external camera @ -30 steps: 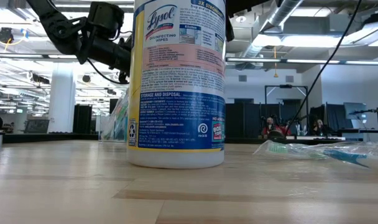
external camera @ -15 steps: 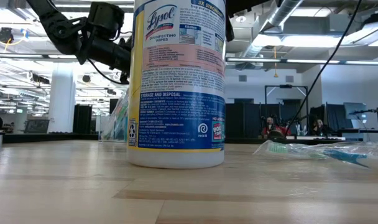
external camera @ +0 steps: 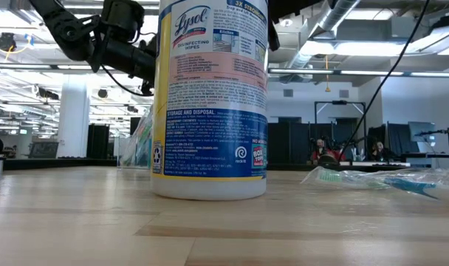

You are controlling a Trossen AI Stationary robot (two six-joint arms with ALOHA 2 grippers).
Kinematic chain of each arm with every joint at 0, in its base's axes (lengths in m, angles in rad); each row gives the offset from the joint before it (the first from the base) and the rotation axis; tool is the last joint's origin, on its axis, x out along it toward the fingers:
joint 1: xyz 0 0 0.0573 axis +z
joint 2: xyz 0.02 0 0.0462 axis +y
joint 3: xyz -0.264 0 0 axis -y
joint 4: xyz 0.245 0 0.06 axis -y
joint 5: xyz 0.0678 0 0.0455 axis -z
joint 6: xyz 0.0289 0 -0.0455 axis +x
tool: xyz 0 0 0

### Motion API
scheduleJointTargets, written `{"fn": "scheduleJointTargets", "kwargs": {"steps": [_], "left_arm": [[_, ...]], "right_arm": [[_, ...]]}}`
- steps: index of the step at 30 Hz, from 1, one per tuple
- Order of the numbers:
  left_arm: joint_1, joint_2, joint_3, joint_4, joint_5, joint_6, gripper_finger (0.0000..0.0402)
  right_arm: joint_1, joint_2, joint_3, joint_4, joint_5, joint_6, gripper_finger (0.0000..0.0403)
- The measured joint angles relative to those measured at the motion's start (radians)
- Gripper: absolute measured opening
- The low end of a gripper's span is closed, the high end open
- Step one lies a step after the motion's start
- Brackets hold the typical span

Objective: Pick & Place toothbrushing station
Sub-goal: Put the orange toothbrush into the transparent organizer

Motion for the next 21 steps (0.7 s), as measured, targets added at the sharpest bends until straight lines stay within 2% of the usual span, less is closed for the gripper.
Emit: {"fn": "scheduleJointTargets", "kwargs": {"steps": [7, 11, 17, 21], "left_arm": [[-0.008, -0.097, 0.0, -0.001, 0.0, 0.005, 0.0141], [-0.005, -0.16, 0.0, -0.007, -0.005, 0.005, 0.0141], [-0.022, -0.191, -0.009, -0.029, 0.014, -0.002, 0.0139], [-0.03, -0.193, -0.021, -0.028, 0.041, -0.078, 0.0139]], "right_arm": [[-0.002, -0.024, 0.002, -0.118, 0.0, -0.045, 0.0098], [-0.002, -0.048, 0.001, -0.279, 0.0, -0.045, 0.0098], [-0.002, -0.085, -0.001, -0.629, -0.003, -0.042, 0.0098], [0.001, -0.096, -0.001, -0.825, -0.021, -0.022, 0.0098]]}}
